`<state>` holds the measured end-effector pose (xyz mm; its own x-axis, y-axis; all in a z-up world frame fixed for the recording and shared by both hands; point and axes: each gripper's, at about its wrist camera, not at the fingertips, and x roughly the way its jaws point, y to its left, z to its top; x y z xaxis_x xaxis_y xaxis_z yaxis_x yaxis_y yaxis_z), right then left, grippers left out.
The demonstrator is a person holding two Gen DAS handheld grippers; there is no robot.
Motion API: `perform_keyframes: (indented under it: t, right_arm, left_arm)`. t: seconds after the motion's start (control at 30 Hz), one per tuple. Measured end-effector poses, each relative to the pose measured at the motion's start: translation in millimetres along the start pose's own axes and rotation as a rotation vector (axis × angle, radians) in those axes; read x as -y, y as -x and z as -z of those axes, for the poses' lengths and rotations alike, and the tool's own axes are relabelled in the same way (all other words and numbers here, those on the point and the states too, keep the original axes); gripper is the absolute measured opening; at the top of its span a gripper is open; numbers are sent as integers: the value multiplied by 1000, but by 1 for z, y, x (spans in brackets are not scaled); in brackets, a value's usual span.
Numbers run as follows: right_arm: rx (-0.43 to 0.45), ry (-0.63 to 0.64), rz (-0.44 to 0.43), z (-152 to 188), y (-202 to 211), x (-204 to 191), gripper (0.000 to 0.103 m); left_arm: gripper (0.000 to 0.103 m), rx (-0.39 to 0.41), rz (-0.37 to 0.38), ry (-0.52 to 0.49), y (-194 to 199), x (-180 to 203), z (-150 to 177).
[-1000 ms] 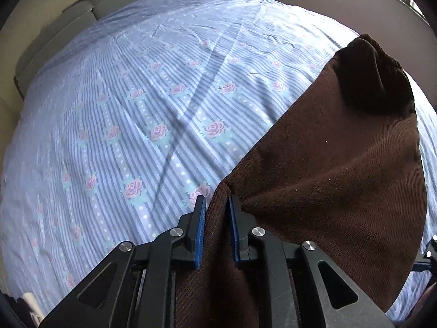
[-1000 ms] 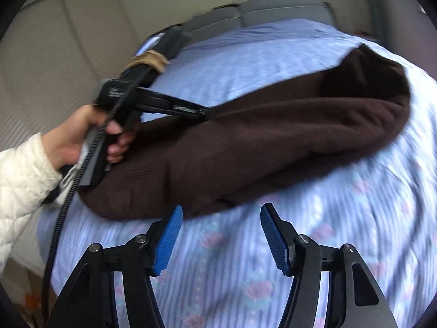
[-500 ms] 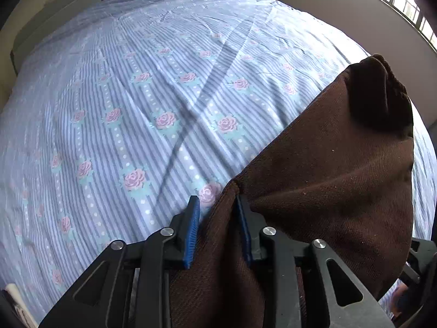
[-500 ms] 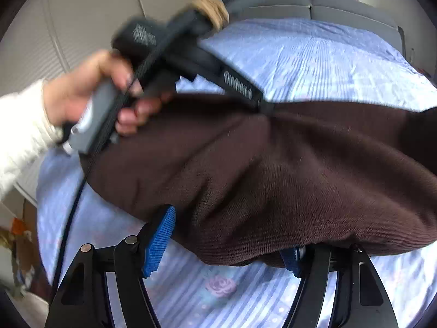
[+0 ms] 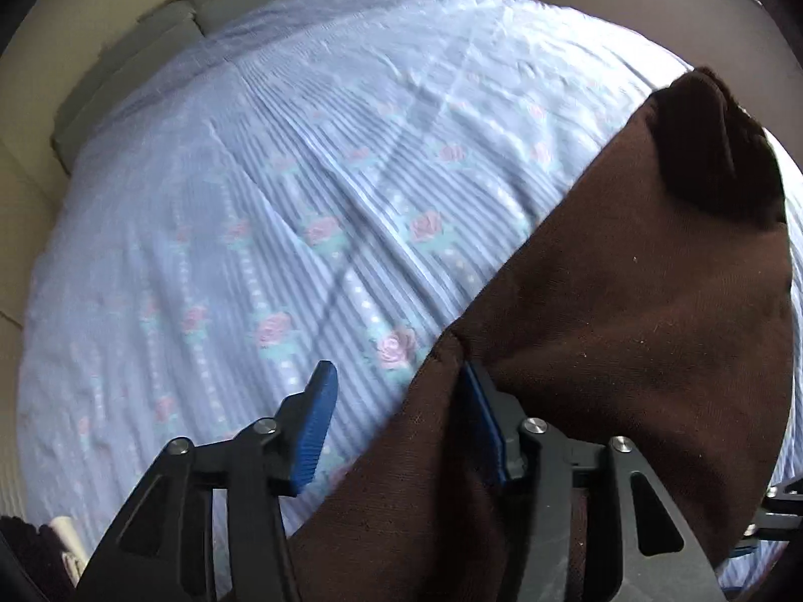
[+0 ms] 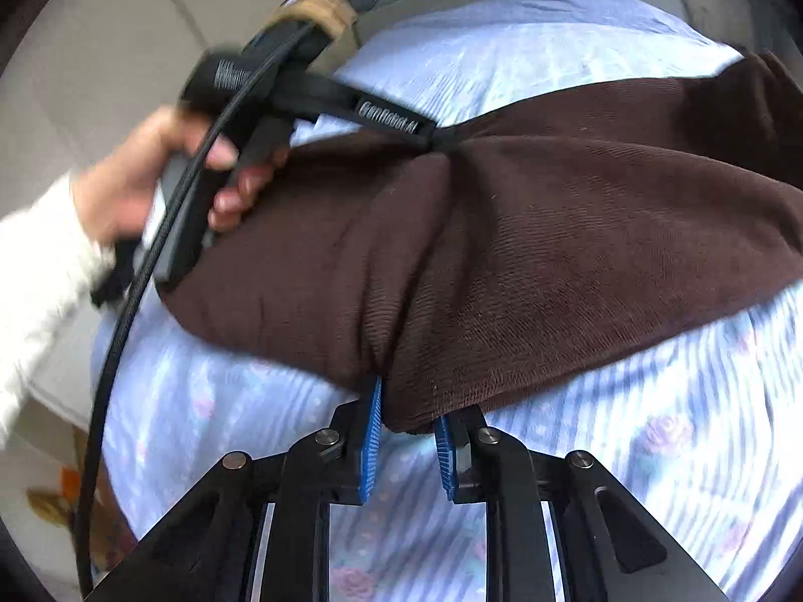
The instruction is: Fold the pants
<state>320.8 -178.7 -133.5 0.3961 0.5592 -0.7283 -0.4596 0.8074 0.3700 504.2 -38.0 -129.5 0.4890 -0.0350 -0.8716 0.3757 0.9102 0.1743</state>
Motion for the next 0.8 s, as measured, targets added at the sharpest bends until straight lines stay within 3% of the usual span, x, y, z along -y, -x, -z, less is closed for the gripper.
perform_keyframes:
  t: [0.07,0.1,0.17,0.33,0.47,0.53,0.63,0.8]
  right_arm:
    - [25,-7,88,0,22,-6,56]
    - [58,6,138,0,32,-8,59]
    - [167,66,235,-1,65,-11,66]
    - [373,44,432,-21,126,21,88]
    - [460,-71,525,-58,149,74,90]
    - [469,-129,552,-78,147,104,90]
    - [439,-215,562,-105,128,142,90]
    - [348,-199,541,-134,85,169,90]
  left_arm:
    - [52,46,-34,-9,22,1,6]
    - [54,85,-36,-3,35,1,10]
    - [70,203,15,56,71,0,29]
    - [70,324,89,112,110,23,71]
    - [69,345,117,200,100,49,89]
    - [63,341,133,216,95,58,94]
    - [60,322,160,235,82,71,94]
    - [58,267,190,249,66,79,97]
